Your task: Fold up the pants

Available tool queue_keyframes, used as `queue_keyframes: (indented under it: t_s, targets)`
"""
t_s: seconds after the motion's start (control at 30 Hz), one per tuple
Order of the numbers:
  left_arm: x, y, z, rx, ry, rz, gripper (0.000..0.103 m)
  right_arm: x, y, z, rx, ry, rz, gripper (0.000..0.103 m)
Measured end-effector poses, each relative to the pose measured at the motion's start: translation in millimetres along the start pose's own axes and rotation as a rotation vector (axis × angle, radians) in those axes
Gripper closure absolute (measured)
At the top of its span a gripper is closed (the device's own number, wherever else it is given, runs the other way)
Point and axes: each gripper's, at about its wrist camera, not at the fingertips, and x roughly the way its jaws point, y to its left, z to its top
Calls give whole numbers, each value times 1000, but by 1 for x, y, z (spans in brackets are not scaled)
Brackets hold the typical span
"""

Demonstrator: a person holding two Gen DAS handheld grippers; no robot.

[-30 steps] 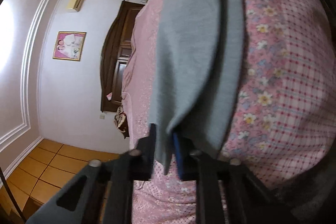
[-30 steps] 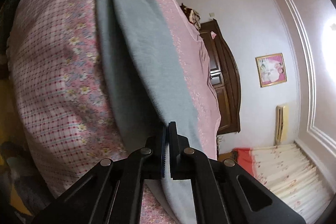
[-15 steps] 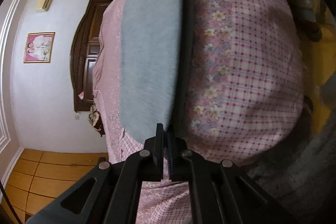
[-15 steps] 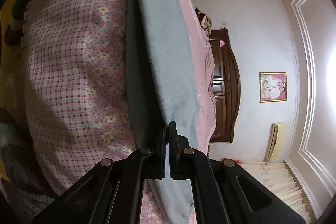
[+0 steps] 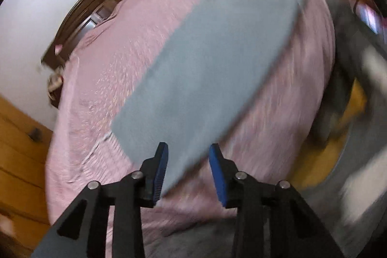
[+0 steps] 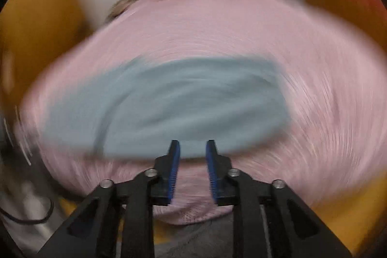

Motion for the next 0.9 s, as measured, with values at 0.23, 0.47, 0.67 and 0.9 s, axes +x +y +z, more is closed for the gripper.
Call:
queue_keyframes:
  t_s: [0.23, 0.47, 0.67, 0.9]
  targets:
    - [65, 47, 61, -377, 21, -13, 60, 14, -84, 33, 236, 31, 136, 79]
    - [85, 52, 55, -454, 24, -9, 59, 26, -83, 29, 226, 25, 190, 78]
    - [88, 53, 34, -513, 5, -28, 54, 32, -49, 35, 132, -6, 139, 92]
    - [83, 50, 27, -523, -1, 17, 54, 31, -35, 57, 40, -59, 61, 92]
